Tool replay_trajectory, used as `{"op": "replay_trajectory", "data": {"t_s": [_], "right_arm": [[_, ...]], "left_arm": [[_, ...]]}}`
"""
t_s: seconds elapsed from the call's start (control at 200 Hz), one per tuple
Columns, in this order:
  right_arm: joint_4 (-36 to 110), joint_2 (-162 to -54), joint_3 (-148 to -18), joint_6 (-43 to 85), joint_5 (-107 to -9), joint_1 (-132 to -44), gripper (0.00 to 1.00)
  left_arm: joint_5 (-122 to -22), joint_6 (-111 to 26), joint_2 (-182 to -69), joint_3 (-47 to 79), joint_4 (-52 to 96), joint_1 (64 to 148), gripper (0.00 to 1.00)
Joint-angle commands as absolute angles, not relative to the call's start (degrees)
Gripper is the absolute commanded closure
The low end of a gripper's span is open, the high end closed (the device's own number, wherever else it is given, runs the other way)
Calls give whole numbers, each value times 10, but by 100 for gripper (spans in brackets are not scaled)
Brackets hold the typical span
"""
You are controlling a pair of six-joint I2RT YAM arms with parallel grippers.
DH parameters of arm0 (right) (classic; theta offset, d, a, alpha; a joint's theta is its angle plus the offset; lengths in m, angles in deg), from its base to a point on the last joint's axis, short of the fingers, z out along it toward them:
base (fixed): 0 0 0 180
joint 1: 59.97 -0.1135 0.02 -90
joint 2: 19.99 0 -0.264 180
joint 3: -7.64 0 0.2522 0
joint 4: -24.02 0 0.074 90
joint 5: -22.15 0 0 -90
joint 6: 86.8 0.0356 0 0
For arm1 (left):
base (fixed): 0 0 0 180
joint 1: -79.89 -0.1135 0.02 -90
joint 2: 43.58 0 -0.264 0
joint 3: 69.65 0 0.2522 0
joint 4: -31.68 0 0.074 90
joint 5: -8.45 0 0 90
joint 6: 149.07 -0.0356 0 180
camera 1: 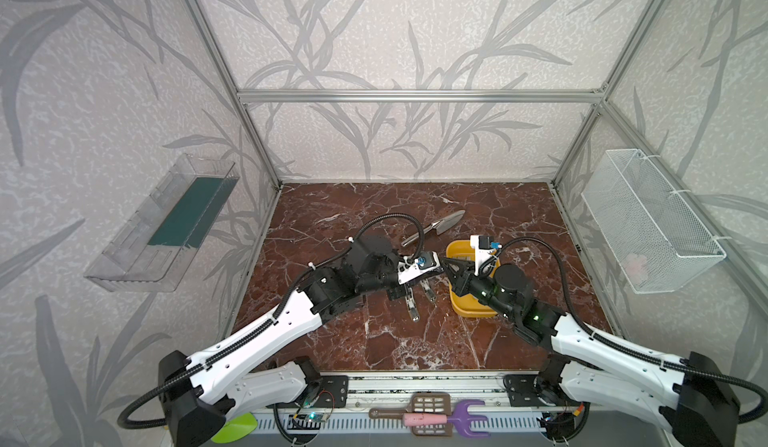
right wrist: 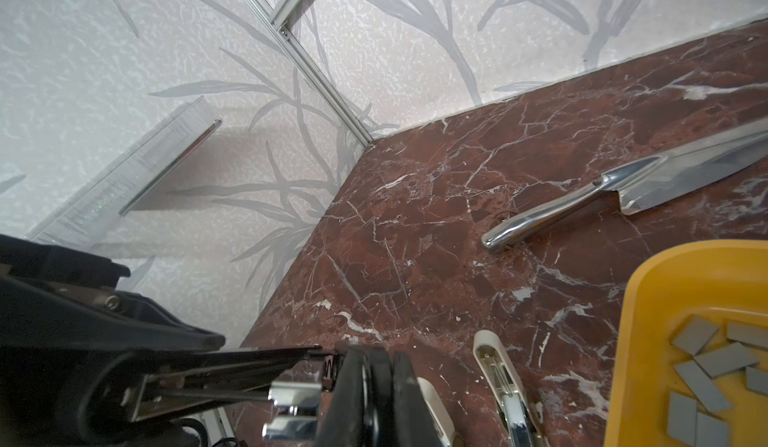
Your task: Load the staples into the stapler
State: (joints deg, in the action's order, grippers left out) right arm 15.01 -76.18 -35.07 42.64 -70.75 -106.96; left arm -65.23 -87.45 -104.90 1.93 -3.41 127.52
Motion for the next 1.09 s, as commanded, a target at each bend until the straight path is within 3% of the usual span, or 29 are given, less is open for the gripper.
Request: {"op": "replay_trajectory", "data": {"t_s": [0.0,0.46,0.98,1.09], "right_arm": [[228,-776,-333,412,-753,-1055,100],[232,-787,-330,425,-745,-1040,100],[228,-792,-310,465,-725,-997,100],[221,-802,-315,466,-708,-996,95]], "left_arm": [[-599,-860,-1011,26,48,1267,100],[-552,-825,-971,-6,109,1217,100],[-400,-705,-900,-77,285,1096,100],[-377,-698,-896,-78,295,1090,100]]}}
